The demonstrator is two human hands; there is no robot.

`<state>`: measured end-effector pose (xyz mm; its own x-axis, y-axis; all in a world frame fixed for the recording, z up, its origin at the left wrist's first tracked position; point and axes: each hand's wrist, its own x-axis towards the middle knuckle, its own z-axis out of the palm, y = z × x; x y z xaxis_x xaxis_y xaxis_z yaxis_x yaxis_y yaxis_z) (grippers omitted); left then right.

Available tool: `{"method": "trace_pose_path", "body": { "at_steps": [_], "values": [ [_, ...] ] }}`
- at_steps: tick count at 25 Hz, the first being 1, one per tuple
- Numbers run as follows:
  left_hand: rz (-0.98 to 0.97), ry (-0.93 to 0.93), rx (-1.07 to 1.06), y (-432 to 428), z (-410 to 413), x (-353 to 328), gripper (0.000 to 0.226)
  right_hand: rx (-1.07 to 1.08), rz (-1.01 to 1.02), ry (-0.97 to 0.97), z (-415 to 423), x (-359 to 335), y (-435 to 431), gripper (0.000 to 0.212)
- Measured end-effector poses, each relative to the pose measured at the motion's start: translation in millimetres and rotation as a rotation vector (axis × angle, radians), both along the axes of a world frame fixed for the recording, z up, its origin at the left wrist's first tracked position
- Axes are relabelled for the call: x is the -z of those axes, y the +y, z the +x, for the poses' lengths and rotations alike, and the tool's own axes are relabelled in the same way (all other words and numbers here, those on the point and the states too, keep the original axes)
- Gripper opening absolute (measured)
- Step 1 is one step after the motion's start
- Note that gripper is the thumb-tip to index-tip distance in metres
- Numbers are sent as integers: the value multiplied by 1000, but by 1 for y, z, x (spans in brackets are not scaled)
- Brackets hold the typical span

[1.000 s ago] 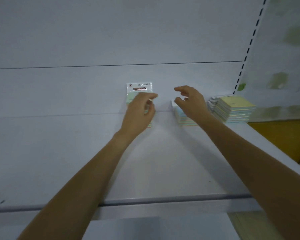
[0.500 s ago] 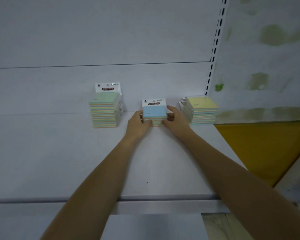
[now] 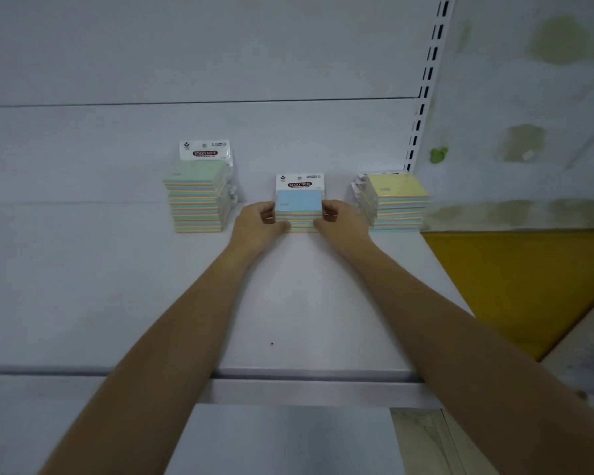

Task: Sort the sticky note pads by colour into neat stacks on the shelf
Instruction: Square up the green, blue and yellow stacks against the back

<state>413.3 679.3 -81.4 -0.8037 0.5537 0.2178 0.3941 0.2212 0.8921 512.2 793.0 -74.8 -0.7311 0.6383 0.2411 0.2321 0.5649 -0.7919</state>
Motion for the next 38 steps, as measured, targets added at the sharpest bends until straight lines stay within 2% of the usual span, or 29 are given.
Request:
{"method": "trace_pose_path", "body": {
  "at_steps": [4, 9, 12, 14, 18, 21, 23, 25, 27, 30, 34, 38],
  "values": [
    [-19, 55, -54, 2, 0, 2, 43, 3, 71, -45, -1, 3, 2, 41],
    [-61, 54, -39, 1, 2, -1, 42, 10, 4, -42, -3, 6, 4, 43],
    [-125, 52, -74, 1, 9, -4, 54, 9, 73, -19, 0, 5, -2, 54],
    [-106, 95, -135, 0, 15, -10, 63, 41, 143, 87, 5, -1, -9, 53],
    [126, 354, -142, 1, 32, -27, 45, 79, 158, 441, 24, -31, -21, 38],
    [146, 322, -4, 23, 60, -41, 39, 165, 166, 570, 48, -47, -4, 33],
    [106, 260, 54, 45, 82, -43, 41, 306, 176, 524, 69, -40, 15, 36],
    [38, 183, 101, 68, 102, -39, 50, 426, 52, 447, 86, -27, 29, 45],
    [-94, 115, 103, 85, 113, -34, 62, 456, -156, 382, 92, -18, 38, 55],
    [-186, 57, 113, 99, 114, -20, 61, 403, -313, 246, 92, -10, 49, 60],
    [-85, 13, 126, 102, 110, -8, 65, 370, -230, 108, 91, -5, 58, 31],
    [-90, 70, 60, 104, 100, -7, 41, 396, -134, 99, 87, 0, 60, 34]
  ]
}}
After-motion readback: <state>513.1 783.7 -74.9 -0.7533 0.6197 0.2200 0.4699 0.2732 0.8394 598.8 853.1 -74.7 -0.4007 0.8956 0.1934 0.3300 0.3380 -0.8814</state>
